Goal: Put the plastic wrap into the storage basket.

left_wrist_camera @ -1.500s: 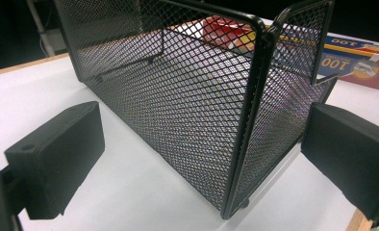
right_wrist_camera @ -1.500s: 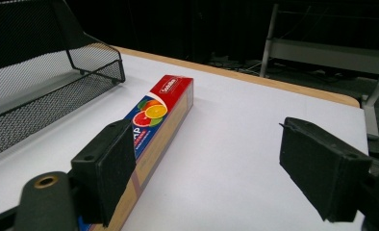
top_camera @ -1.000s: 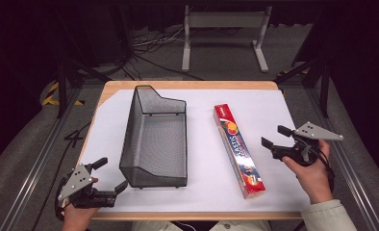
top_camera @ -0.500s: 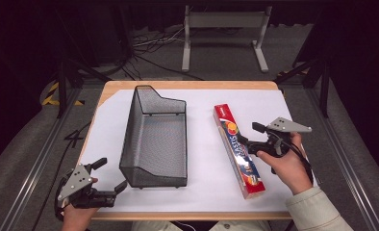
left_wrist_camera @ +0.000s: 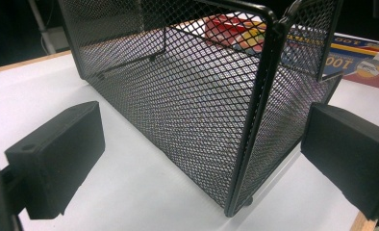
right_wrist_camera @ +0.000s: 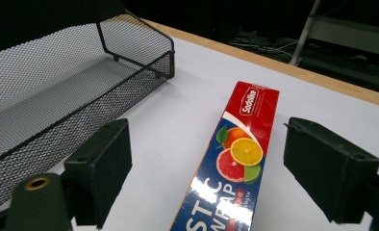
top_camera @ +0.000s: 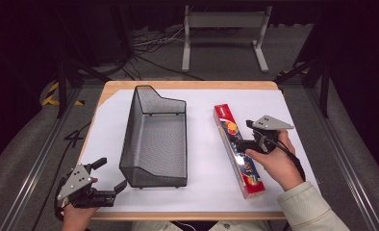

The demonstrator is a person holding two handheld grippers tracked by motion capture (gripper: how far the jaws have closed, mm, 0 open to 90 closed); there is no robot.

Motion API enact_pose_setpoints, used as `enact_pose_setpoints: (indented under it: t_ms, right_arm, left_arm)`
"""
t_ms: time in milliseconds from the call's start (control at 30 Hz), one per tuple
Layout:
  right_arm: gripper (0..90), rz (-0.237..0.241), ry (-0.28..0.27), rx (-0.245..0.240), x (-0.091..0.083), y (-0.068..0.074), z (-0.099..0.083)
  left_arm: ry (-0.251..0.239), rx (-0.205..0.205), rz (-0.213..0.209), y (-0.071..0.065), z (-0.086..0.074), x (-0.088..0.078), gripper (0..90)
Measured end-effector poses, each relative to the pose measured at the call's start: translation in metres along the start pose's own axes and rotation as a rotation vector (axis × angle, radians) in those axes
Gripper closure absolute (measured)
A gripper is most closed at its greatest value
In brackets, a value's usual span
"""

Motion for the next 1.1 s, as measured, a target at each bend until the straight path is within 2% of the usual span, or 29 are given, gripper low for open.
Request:
enact_pose_setpoints:
  t_ms: [200, 333, 367, 400, 467, 500, 667, 800, 833, 900, 933, 1033, 1100]
  right_arm:
    - [17.8, -0.003, 0.006, -0.036, 0.009, -0.001, -0.004]
    - [16.6, 0.001, 0.006, -0.036, 0.014, -0.002, -0.005]
    - [16.6, -0.008, 0.033, -0.006, 0.017, -0.004, -0.008]
    - [16.6, -0.008, 0.033, -0.006, 0.017, -0.004, -0.008]
    - [17.1, -0.011, 0.088, 0.024, 0.022, -0.008, -0.015]
    - [17.1, -0.011, 0.088, 0.024, 0.022, -0.008, -0.015]
    - [20.1, -0.004, 0.225, 0.087, 0.033, -0.009, -0.032]
    - [19.8, -0.013, 0.273, 0.094, 0.036, -0.009, -0.037]
    - [20.0, -0.015, 0.319, 0.133, 0.037, -0.011, -0.041]
    - [20.7, -0.011, 0.368, 0.163, 0.039, -0.011, -0.045]
    - [20.7, -0.011, 0.368, 0.163, 0.039, -0.011, -0.045]
    - [22.5, -0.027, 0.412, 0.214, 0.041, -0.011, -0.047]
    - [23.6, -0.036, 0.435, 0.224, 0.042, -0.011, -0.047]
  left_arm:
    - [-0.003, -0.003, 0.0, -0.001, 0.0, 0.001, 2.3]
    - [-0.001, -0.003, -0.002, 0.0, 0.0, 0.001, 2.2]
    - [-0.001, -0.003, -0.002, 0.0, 0.0, 0.001, 2.2]
    - [0.0, -0.004, -0.002, 0.0, -0.001, 0.001, 2.2]
    - [-0.001, -0.002, -0.002, 0.0, -0.001, 0.001, 2.2]
    - [-0.001, -0.002, -0.002, 0.0, -0.001, 0.001, 2.2]
    - [0.0, -0.001, -0.002, 0.0, -0.001, 0.001, 2.3]
    - [-0.002, -0.002, -0.003, 0.0, -0.001, 0.001, 2.2]
    - [-0.002, -0.003, -0.003, 0.0, -0.001, 0.001, 2.2]
    - [-0.001, -0.004, -0.003, 0.0, -0.001, 0.001, 2.2]
    - [-0.002, -0.006, -0.003, 0.0, -0.001, 0.001, 2.2]
    - [-0.002, -0.005, -0.003, 0.0, -0.001, 0.001, 2.3]
    - [-0.001, -0.004, -0.003, 0.0, -0.001, 0.001, 2.2]
Point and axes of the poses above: each handheld gripper's, and its own axes: x roughly forward along the jaws, z roughly out of its top, y roughly to its left, the point moved 4 cm from there along x, roughly forward along the jaws, and after that the axes turned 4 degrees about x, right-handed, at the moved point
